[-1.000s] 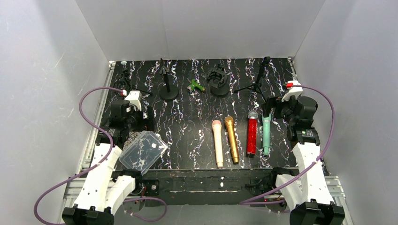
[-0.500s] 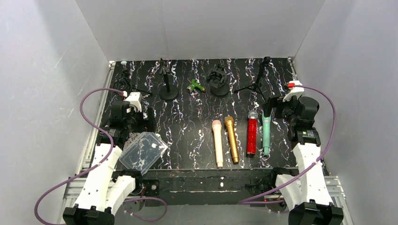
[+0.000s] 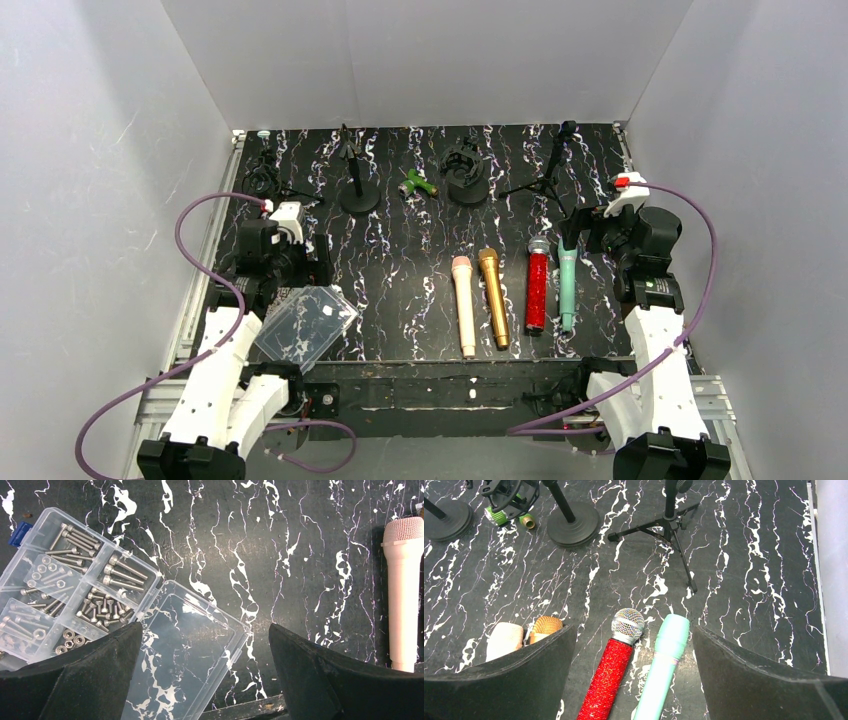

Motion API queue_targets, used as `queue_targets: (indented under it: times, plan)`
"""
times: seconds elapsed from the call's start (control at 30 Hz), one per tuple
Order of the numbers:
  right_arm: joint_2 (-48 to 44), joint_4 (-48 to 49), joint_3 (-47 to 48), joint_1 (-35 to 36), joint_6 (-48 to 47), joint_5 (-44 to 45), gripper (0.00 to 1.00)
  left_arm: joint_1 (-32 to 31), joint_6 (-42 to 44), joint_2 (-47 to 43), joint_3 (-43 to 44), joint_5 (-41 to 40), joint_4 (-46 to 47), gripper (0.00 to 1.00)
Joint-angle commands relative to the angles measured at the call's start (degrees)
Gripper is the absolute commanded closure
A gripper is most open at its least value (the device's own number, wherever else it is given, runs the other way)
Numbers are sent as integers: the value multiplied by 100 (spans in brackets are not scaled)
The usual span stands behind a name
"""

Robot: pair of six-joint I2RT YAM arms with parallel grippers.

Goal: Remove the microphone from the stand

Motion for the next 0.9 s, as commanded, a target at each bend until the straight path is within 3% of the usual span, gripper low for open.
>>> queue_targets:
  times: [0.0,0.87]
  plan:
    - [-54,237,-24,-42,61,-64,6,40,59,-29,-41,95,-89,1]
    - [-5,237,16,-42,97,-14,6,100,63,16,-118,58,-3,1]
